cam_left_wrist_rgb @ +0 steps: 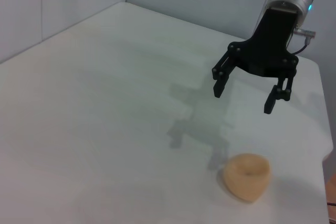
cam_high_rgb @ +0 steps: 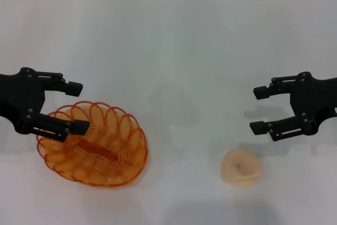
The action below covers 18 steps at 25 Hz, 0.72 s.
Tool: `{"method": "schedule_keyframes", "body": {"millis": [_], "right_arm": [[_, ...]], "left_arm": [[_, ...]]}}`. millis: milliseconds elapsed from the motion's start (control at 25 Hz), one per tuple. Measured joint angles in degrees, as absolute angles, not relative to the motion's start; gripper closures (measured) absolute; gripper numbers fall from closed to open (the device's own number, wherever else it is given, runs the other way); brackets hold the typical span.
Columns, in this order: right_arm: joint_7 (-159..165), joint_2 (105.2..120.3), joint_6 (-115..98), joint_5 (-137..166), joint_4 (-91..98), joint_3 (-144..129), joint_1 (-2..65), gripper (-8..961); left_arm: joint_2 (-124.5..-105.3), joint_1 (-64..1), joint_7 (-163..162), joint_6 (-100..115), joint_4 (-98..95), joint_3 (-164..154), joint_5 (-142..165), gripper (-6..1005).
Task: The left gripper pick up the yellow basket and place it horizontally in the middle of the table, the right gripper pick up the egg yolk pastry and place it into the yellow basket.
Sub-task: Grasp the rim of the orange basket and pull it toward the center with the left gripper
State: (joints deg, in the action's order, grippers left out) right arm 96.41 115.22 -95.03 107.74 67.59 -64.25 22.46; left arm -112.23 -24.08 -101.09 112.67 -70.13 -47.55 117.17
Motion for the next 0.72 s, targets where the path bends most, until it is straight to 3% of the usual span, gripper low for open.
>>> {"method": "schedule_keyframes", "body": {"millis": [720], "right_arm": [[96.6,115.23,-94.9,109.4,67.5,-64.3,21.8,156]], "left_arm": [[-112.46,-24.2,-101.0,112.7,-70.1,-47.6,117.2,116]]}}
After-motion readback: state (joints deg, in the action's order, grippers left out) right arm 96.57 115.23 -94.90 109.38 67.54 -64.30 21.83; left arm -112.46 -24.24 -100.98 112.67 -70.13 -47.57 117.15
